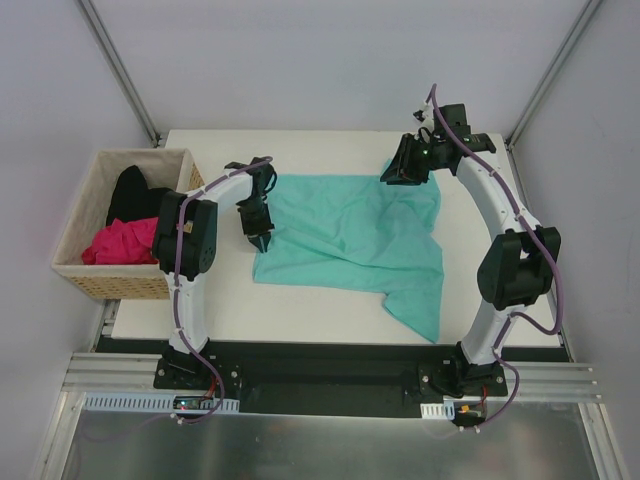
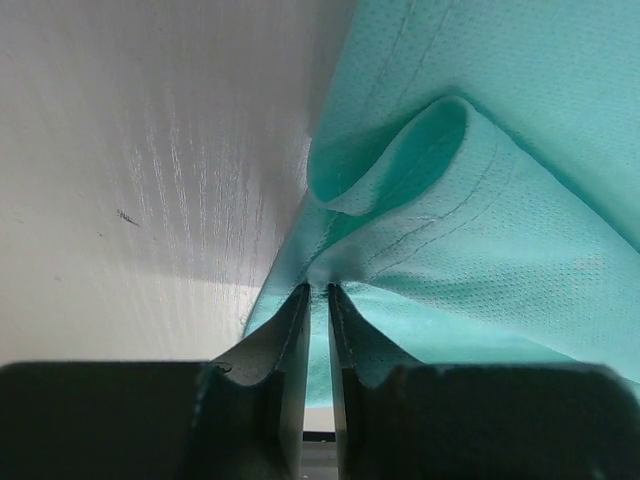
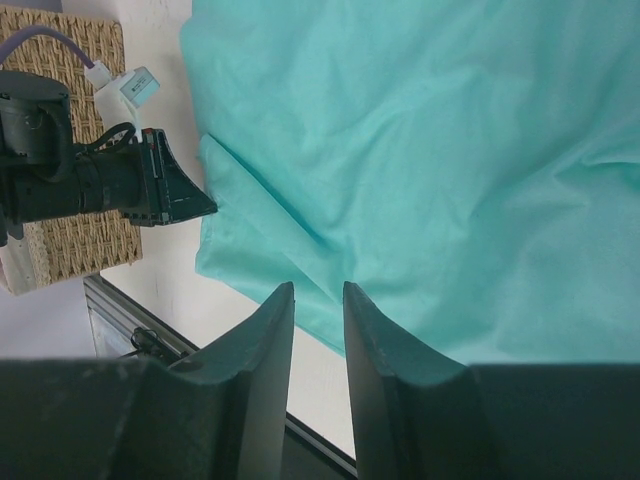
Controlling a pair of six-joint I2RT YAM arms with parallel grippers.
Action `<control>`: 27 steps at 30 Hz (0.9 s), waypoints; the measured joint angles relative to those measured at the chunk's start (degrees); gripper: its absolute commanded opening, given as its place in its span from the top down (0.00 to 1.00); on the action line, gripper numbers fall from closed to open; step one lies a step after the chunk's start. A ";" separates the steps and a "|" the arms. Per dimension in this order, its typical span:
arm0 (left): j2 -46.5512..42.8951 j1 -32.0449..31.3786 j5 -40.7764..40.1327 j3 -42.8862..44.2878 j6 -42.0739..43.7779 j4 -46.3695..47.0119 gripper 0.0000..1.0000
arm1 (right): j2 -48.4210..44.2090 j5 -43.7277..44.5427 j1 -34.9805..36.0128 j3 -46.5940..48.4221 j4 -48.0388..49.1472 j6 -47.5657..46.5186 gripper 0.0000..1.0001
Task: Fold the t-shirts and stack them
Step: Flatten out the tshirt
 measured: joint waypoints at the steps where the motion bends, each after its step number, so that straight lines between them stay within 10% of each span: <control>1: 0.00 0.00 0.04 0.00 -0.02 -0.02 0.92 | 0.00 0.00 0.00 0.00 -0.04 0.00 0.71; 27: -2.99 0.02 0.55 -2.32 -0.24 -1.07 1.00 | 0.02 -0.50 -0.28 1.36 -0.44 0.04 0.72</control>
